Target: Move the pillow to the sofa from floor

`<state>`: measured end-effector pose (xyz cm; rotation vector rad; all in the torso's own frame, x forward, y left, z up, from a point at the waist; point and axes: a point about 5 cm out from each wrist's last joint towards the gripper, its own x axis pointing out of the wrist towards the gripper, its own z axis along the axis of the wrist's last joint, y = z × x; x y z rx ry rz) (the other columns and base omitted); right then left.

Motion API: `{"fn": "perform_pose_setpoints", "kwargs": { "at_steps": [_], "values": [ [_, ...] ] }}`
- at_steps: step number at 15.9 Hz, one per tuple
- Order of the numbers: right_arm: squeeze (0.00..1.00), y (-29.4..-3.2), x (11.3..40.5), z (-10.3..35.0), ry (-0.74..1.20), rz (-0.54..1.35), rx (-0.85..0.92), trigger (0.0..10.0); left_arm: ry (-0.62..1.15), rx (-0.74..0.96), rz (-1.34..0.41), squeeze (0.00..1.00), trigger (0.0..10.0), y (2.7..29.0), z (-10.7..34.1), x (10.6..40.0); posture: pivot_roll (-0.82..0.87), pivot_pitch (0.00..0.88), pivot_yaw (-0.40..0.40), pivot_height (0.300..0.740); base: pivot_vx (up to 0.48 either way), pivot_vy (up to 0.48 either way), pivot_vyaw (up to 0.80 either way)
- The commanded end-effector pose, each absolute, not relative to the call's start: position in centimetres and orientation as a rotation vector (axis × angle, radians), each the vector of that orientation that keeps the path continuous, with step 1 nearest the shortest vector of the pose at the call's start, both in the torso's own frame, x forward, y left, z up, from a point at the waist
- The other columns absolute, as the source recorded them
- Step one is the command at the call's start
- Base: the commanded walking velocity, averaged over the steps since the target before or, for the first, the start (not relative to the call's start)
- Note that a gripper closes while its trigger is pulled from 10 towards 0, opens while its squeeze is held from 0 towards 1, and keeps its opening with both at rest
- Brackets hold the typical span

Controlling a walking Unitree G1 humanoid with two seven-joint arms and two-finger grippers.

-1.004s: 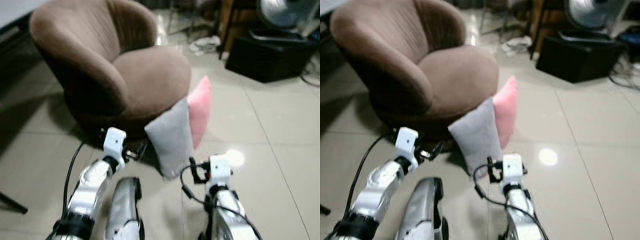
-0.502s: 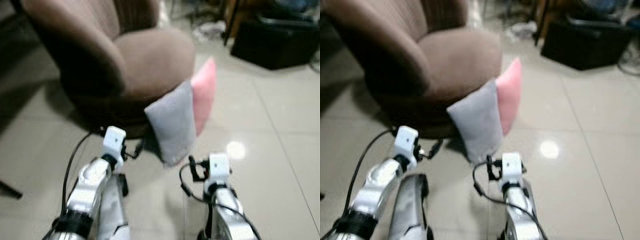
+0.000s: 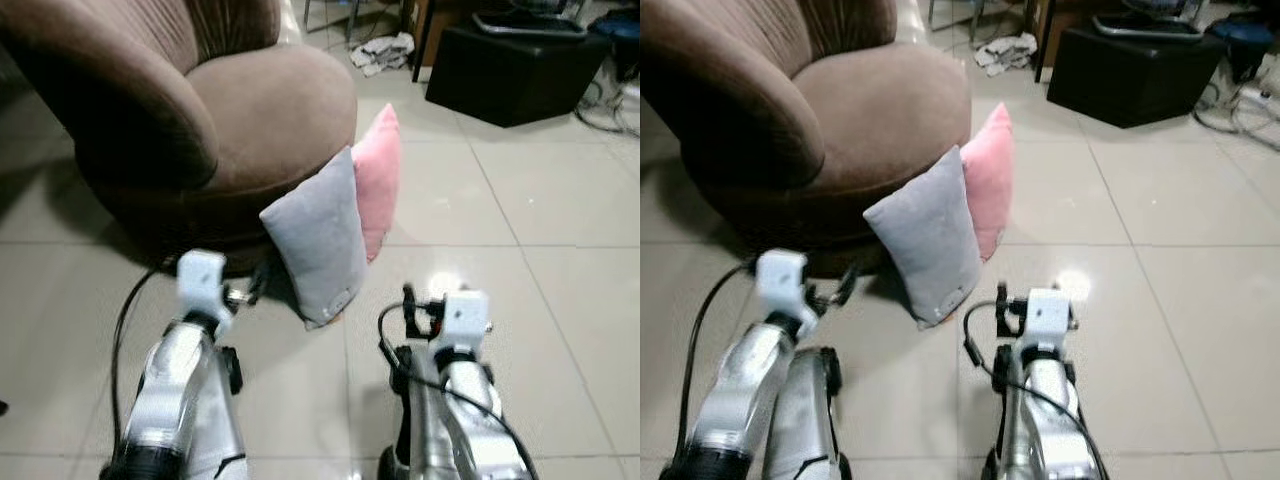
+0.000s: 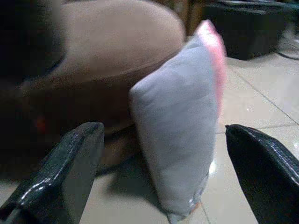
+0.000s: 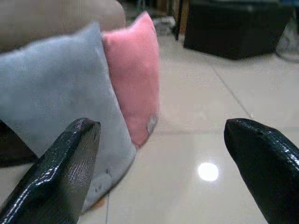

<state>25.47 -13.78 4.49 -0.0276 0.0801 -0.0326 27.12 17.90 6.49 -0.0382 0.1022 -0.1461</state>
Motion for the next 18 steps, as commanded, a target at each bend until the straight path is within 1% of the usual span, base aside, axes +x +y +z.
{"fn": "perform_pose_setpoints", "kwargs": {
  "at_steps": [1,4,5,6,7,8,9,11,13,14,15,18],
  "values": [
    [0.0,-13.6,25.5,4.1,0.112,0.027,-0.051,10.0,0.135,-0.083,-0.047,0.0,10.0,19.3,5.7,25.6,0.13,0.084,-0.083,0.442,0.0,0.0,0.0],
    [0.0,-14.0,25.8,3.9,0.141,0.072,-0.072,10.0,0.18,-0.04,0.037,0.0,10.0,20.5,4.9,23.9,0.18,0.089,-0.12,0.442,0.0,0.0,0.0],
    [0.0,-14.3,26.2,3.9,0.151,0.084,-0.077,10.0,0.184,-0.033,0.049,0.0,10.0,20.6,4.7,23.6,0.2,0.089,-0.133,0.442,0.0,0.0,0.0],
    [0.0,-14.0,26.9,3.9,0.16,0.116,-0.078,10.0,0.154,-0.031,0.048,0.0,10.0,20.4,4.8,23.8,0.25,0.086,-0.159,0.442,0.0,0.0,0.0],
    [0.0,-13.8,27.2,4.0,0.161,0.129,-0.08,10.0,0.152,-0.043,0.042,0.0,10.0,20.3,4.9,23.9,0.25,0.085,-0.161,0.442,0.0,0.0,0.0],
    [0.0,-13.5,27.4,4.1,0.159,0.142,-0.079,10.0,0.145,-0.018,0.033,0.0,10.0,20.3,5.0,23.8,0.26,0.085,-0.16,0.442,0.0,0.0,0.0],
    [0.0,-13.0,27.8,4.3,0.151,0.152,-0.077,10.0,0.141,0.002,0.013,0.0,10.0,20.2,5.4,23.7,0.25,0.08,-0.145,0.442,0.0,0.0,0.0],
    [0.0,-12.9,27.8,4.3,0.142,0.141,-0.076,10.0,0.135,0.014,-0.016,0.0,10.0,20.0,5.7,24.2,0.24,0.075,-0.118,0.442,0.0,0.0,0.0],
    [0.0,-12.7,27.6,4.0,0.145,0.117,-0.07,10.0,0.125,0.029,-0.073,0.0,10.0,19.5,6.1,25.2,0.18,0.066,-0.051,0.442,0.0,0.0,0.0],
    [0.0,-12.6,27.4,3.9,0.144,0.113,-0.075,10.0,0.121,0.028,-0.105,0.0,10.0,19.2,6.3,25.8,0.15,0.066,-0.031,0.442,0.0,0.0,0.0],
    [0.0,-12.7,27.1,3.7,0.15,0.102,-0.078,10.0,0.124,0.012,-0.137,0.0,10.0,18.9,6.4,26.5,0.14,0.062,-0.022,0.442,0.0,0.0,0.0],
    [0.0,-13.3,26.5,3.1,0.183,0.084,-0.061,10.0,0.134,-0.004,-0.144,0.0,10.0,18.6,6.2,27.3,0.11,0.056,-0.024,0.442,0.0,0.0,0.0]
  ]
}}
